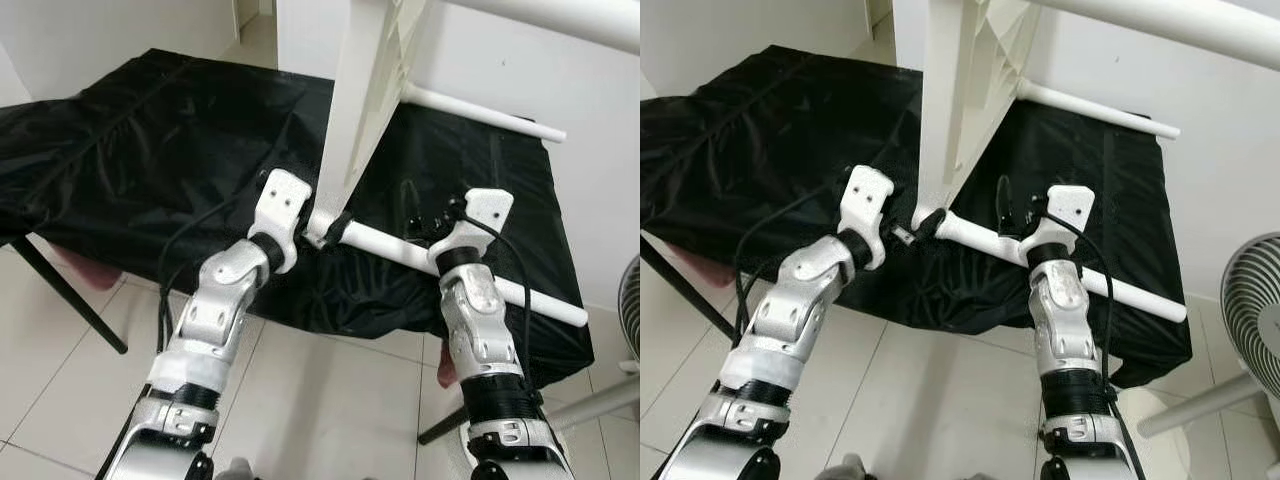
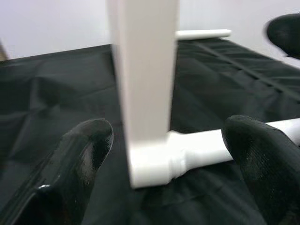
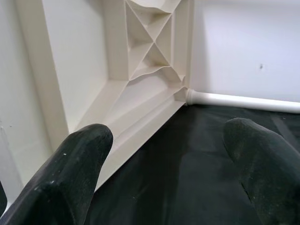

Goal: Building children table

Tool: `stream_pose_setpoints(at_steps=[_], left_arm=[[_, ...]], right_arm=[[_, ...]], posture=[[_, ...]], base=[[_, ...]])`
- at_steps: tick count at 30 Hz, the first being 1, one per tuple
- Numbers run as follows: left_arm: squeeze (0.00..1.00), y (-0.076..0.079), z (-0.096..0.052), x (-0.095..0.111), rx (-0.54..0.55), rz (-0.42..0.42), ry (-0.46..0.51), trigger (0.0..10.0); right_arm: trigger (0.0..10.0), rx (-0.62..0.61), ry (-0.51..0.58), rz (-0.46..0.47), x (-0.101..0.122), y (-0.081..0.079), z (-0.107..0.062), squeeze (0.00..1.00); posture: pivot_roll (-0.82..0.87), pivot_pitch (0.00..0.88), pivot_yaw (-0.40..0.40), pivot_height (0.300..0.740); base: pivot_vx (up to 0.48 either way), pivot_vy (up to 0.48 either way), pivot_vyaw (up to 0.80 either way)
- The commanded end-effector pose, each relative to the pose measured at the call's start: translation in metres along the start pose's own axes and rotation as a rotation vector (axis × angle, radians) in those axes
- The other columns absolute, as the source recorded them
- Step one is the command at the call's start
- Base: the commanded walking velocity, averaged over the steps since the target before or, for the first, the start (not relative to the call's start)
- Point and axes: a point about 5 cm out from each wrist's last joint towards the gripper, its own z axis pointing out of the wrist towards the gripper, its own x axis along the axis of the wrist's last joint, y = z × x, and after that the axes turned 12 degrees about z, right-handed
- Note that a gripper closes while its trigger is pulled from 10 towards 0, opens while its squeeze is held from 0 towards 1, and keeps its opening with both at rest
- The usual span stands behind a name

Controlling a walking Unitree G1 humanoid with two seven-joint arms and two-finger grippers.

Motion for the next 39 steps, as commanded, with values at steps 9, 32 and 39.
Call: stream_pose_setpoints(at_steps=[9, 32, 39], left_arm=[[0.00, -0.020, -0.004, 0.001, 0.396, -0.011, -0.031, 10.0], [0.00, -0.007, 0.009, -0.008, 0.336, -0.048, -0.055, 10.0], [0.00, -0.007, 0.016, 0.002, 0.320, -0.045, -0.021, 10.0]], right_arm=[[10.0, -0.035, 0.034, -0.006, 0.002, -0.001, -0.001, 0.00], [10.0, -0.053, 0.008, -0.047, -0.001, -0.003, -0.006, 0.00], [10.0, -0.056, 0.016, -0.057, 0.002, -0.002, -0.006, 0.00]], posture=[[0.12, 0.003, -0.022, 0.740], [0.10, 0.067, -0.021, 0.740], [0.10, 0.069, -0.014, 0.740]], base=[[0.000, 0.000, 0.00], [0.000, 0.000, 0.00], [0.000, 0.000, 0.00]])
